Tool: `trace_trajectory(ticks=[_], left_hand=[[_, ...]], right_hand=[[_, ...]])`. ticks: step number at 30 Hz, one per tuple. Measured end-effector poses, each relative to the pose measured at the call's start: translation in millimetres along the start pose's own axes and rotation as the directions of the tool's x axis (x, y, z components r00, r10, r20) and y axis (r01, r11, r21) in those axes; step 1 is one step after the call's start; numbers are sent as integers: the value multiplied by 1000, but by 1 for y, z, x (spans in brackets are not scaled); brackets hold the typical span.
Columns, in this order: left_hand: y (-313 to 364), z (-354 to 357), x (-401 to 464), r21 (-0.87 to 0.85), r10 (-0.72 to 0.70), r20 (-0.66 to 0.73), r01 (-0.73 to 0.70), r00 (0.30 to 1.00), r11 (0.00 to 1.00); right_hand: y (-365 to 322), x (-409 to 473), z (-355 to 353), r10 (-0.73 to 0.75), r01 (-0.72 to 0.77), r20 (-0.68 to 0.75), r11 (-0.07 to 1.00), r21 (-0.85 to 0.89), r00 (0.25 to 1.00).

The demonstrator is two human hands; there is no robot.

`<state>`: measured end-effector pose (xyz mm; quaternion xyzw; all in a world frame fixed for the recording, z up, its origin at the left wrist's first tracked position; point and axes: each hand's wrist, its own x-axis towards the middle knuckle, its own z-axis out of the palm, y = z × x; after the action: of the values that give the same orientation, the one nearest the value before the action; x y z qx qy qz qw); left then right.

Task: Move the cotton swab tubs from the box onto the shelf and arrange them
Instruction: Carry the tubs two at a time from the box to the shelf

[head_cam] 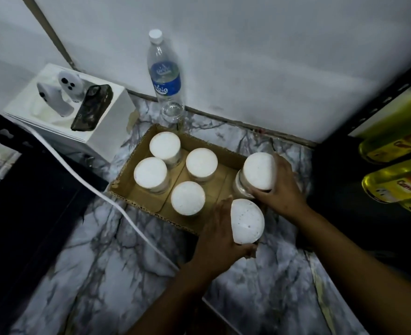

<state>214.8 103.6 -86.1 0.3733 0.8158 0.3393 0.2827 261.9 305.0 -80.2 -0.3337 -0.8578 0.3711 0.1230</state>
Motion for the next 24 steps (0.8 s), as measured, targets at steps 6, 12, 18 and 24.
trace_trajectory(ticks=[6,12,18,24], left_hand=[[-11,-1,-4,-247,-124,2,120,992,961],[-17,4,0,-299,-97,56,110,994,948],[-19,-3,6,-376,-180,-79,138,981,916],[-27,-27,12,-406,-172,-188,82,967,910]], right_hand=[[12,2,13,120,-115,-32,985,129,992],[8,1,15,149,-133,-34,949,286,988],[7,-3,11,164,-138,-51,931,338,985],[1,-8,13,112,-87,-37,908,409,993]])
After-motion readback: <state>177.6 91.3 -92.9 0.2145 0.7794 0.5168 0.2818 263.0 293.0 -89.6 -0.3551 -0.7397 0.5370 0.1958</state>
